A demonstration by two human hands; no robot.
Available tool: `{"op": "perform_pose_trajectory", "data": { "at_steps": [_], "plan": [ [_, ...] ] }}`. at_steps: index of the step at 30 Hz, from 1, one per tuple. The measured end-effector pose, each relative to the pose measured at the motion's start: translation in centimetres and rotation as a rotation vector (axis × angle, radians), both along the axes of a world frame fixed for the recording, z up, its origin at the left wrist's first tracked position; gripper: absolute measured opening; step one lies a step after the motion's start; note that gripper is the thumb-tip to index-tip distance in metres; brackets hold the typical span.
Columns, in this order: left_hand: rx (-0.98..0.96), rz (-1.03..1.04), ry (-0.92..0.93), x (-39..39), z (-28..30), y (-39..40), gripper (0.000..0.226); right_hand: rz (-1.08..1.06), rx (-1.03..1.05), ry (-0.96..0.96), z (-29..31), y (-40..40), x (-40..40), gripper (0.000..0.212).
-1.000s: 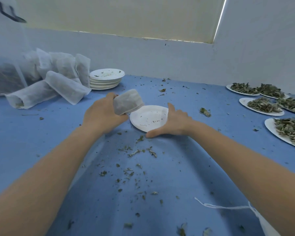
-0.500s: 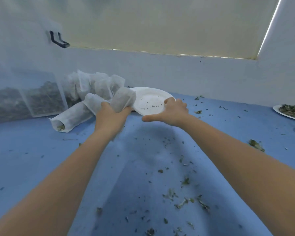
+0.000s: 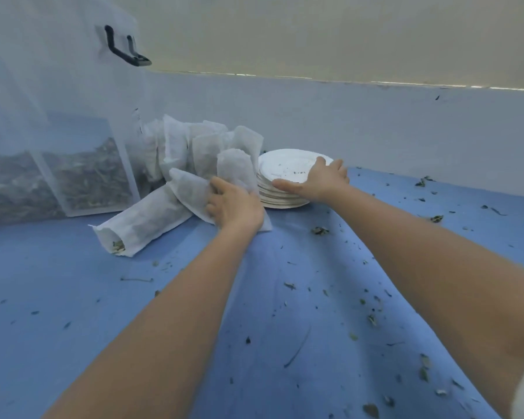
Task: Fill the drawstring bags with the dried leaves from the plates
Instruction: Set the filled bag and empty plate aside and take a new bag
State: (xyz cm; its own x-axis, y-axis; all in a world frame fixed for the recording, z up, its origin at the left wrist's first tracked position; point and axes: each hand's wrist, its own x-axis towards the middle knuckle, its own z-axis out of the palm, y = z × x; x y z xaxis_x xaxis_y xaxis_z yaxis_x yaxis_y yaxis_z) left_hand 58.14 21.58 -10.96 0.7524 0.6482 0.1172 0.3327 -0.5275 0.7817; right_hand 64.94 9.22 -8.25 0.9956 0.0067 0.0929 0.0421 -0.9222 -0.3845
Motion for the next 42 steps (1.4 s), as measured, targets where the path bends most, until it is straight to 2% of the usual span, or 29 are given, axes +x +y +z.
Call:
{"op": "perform_pose_trajectory", "data": {
  "at_steps": [4, 6, 8, 11, 13, 17, 23, 27, 31, 37, 42],
  "plan": [
    [0.042, 0.033, 0.009, -0.3, 0.9, -0.7, 0.087, 0.051, -0.046, -0.126, 0.1, -0.2, -0.9, 0.115],
    [0.158, 0.034, -0.024, -1.7, 1.3, -1.4, 0.089, 0.075, -0.049, -0.183, 0.4, -0.5, -2.3, 0.107],
    [0.279, 0.005, -0.071, -3.6, 1.6, -2.4, 0.082, 0.092, 0.009, -0.208, 0.8, -0.7, -4.4, 0.098],
    [0.37, -0.088, -0.104, -6.9, 2.7, -4.3, 0.06, 0.097, 0.086, -0.221, 1.3, -1.4, -8.8, 0.089],
    [0.348, -0.19, -0.122, -9.6, 3.4, -5.9, 0.049, 0.113, 0.102, -0.237, 2.0, -2.2, -12.2, 0.087],
    [0.138, -0.364, -0.174, -14.9, 4.5, -9.6, 0.03, 0.121, 0.074, -0.281, 3.7, -5.5, -19.1, 0.078],
    [0.011, -0.632, -0.225, -21.5, 5.1, -19.3, 0.01, -0.024, 0.038, -0.18, 5.0, -15.7, -27.4, 0.074],
    [-0.017, -0.827, -0.161, -24.5, 5.1, -28.3, 0.015, -0.177, -0.005, -0.135, 5.0, -25.0, -32.0, 0.073],
    [-0.038, -0.993, -0.069, -26.8, 4.0, -37.2, 0.023, -0.295, 0.043, -0.059, 4.1, -34.0, -35.4, 0.072],
    [0.004, -1.091, 0.059, -27.7, 1.9, -47.1, 0.026, -0.546, 0.104, 0.021, 1.3, -43.7, -37.8, 0.081],
    [0.085, -1.115, 0.192, -25.6, 0.6, -51.7, 0.069, -0.695, 0.286, 0.051, -0.7, -48.3, -37.0, 0.089]
  ]
}}
